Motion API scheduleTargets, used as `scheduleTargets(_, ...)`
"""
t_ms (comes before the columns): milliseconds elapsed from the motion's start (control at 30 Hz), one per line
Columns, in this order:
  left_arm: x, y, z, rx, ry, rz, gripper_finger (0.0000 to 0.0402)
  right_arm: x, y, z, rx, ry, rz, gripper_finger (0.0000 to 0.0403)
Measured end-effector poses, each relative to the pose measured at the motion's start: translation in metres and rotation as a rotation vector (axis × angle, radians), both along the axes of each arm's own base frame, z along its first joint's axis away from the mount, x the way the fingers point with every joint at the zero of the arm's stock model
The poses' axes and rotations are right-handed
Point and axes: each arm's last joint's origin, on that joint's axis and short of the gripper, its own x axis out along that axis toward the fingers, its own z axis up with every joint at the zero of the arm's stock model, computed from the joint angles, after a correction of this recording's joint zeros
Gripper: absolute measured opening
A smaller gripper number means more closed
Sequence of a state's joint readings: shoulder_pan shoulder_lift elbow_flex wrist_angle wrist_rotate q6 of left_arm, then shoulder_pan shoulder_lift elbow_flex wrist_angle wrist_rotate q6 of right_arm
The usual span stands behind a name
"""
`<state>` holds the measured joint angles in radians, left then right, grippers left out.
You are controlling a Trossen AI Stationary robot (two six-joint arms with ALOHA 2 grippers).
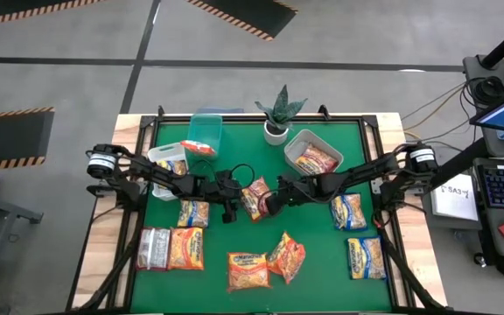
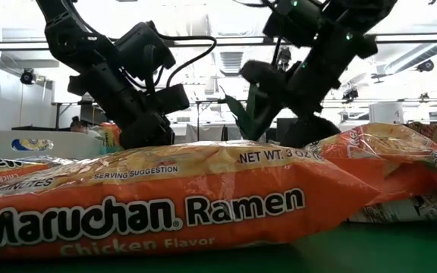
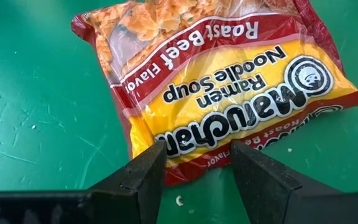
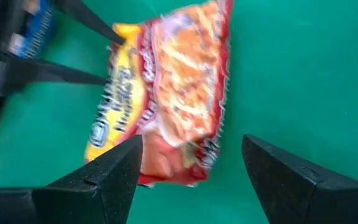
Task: Sort Maruchan noodles
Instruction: Put the top red noodle pack into the gray bin
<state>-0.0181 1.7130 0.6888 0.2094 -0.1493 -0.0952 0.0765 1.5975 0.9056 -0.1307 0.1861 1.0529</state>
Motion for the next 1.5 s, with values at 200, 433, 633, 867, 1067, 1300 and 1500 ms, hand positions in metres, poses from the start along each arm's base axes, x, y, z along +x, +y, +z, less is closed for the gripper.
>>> scheduleTargets(200, 0.001, 0.0, 0.0, -0.001, -0.01, 0.0, 0.0164, 0.014, 0.002, -0.016, -0.003, -0.059, 0.029, 0.0273)
scheduleTargets(433, 0.001, 0.0, 0.0, -0.002, -0.026, 0.0, 0.0164, 0.031, 0.002, -0.029, -0.025, -0.173, 0.088, 0.0273)
scheduleTargets(633, 0.002, 0.0, 0.001, -0.004, -0.037, 0.001, 0.0164, 0.037, 0.0, -0.03, -0.062, -0.227, 0.118, 0.0228)
scheduleTargets(867, 0.002, 0.0, 0.002, -0.005, -0.048, 0.001, 0.0164, 0.037, -0.005, -0.03, -0.087, -0.227, 0.128, 0.0115)
scheduleTargets(1067, 0.003, 0.0, 0.003, -0.009, -0.056, 0.002, 0.0164, 0.037, -0.005, -0.028, -0.112, -0.226, 0.168, 0.0021)
scheduleTargets(1300, -0.005, -0.001, 0.021, 0.024, -0.049, -0.036, 0.0164, 0.032, -0.005, -0.012, -0.157, -0.226, 0.229, 0.0014)
scheduleTargets(1500, -0.021, 0.0, 0.058, 0.085, -0.112, -0.091, 0.0164, 0.024, -0.005, 0.013, -0.252, -0.247, 0.306, 0.0013)
